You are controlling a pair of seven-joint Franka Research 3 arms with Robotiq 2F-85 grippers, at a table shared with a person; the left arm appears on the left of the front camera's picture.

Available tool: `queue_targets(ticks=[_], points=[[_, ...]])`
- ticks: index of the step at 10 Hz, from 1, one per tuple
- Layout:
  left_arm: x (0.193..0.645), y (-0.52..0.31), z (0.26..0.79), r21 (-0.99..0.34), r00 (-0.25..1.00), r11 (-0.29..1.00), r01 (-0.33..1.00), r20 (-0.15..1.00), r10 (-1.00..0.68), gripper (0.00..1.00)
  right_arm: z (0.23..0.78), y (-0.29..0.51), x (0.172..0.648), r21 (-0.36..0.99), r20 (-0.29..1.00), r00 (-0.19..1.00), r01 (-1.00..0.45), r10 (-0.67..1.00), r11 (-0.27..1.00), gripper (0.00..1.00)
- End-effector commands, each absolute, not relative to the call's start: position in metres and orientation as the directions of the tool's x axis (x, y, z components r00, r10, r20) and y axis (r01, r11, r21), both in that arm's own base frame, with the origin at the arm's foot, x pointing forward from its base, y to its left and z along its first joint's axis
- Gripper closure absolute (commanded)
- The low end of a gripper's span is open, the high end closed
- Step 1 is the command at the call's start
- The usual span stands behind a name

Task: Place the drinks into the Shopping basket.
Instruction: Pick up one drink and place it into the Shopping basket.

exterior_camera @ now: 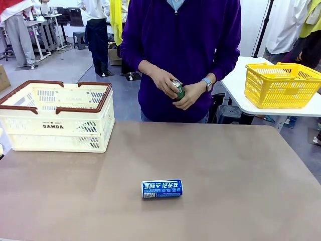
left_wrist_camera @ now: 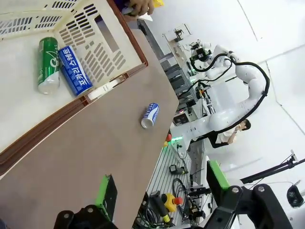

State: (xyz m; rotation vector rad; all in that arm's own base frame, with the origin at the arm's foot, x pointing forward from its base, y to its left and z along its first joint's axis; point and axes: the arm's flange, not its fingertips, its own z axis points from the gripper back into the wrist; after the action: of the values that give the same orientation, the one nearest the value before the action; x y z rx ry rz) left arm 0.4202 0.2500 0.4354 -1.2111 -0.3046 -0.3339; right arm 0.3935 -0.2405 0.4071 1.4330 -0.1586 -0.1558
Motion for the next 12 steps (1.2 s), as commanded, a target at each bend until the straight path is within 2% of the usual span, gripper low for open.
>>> queue_targets(ticks=[1,2,3,4,5,7,8,9,10,11,12], points=[[0.419,0.246,0.435,-0.856,0.915,0.325,0.401,0.395,-0.088,0.0,0.413,-0.241,0.393,0.991,-0.005,0.981,0.031,-0.194,0.132,0.0],[0.42,0.25,0.435,-0.857,0.911,0.315,0.408,0.402,-0.088,0.0,0.413,-0.241,0.393,0.991,-0.005,0.981,0.031,-0.194,0.132,0.0],[0.407,0.237,0.479,-0.782,0.872,0.408,0.471,0.483,-0.08,0.0,0.413,-0.241,0.393,0.991,-0.005,0.981,0.031,-0.194,0.132,0.0],[0.395,0.193,0.528,-0.653,0.814,0.515,0.555,0.555,-0.174,0.0,0.413,-0.241,0.393,0.991,-0.005,0.981,0.031,-0.194,0.132,0.0],[0.377,0.133,0.57,-0.5,0.726,0.565,0.656,0.623,-0.291,0.0,0.413,-0.241,0.393,0.991,-0.005,0.981,0.031,-0.194,0.132,0.0],[0.347,0.016,0.604,-0.183,0.592,0.663,0.726,0.657,-0.467,0.0,0.413,-0.241,0.393,0.991,-0.005,0.981,0.031,-0.194,0.132,0.0],[0.358,0.01,0.608,-0.134,0.566,0.657,0.742,0.65,-0.507,0.0,0.413,-0.241,0.393,0.991,-0.005,0.981,0.031,-0.194,0.132,0.0],[0.389,0.06,0.613,-0.261,0.639,0.66,0.705,0.638,-0.43,0.0,0.413,-0.241,0.393,0.991,-0.005,0.981,0.031,-0.194,0.132,0.0],[0.408,0.149,0.607,-0.38,0.739,0.725,0.574,0.622,-0.259,0.0,0.413,-0.241,0.393,0.991,-0.005,0.981,0.031,-0.194,0.132,0.0],[0.394,0.242,0.594,-0.49,0.788,0.77,0.408,0.615,-0.027,0.0,0.413,-0.241,0.393,0.991,-0.005,0.981,0.031,-0.194,0.132,0.0],[0.349,0.325,0.578,-0.59,0.782,0.765,0.259,0.593,0.192,0.0,0.413,-0.241,0.393,0.991,-0.005,0.981,0.031,-0.194,0.132,0.0]])
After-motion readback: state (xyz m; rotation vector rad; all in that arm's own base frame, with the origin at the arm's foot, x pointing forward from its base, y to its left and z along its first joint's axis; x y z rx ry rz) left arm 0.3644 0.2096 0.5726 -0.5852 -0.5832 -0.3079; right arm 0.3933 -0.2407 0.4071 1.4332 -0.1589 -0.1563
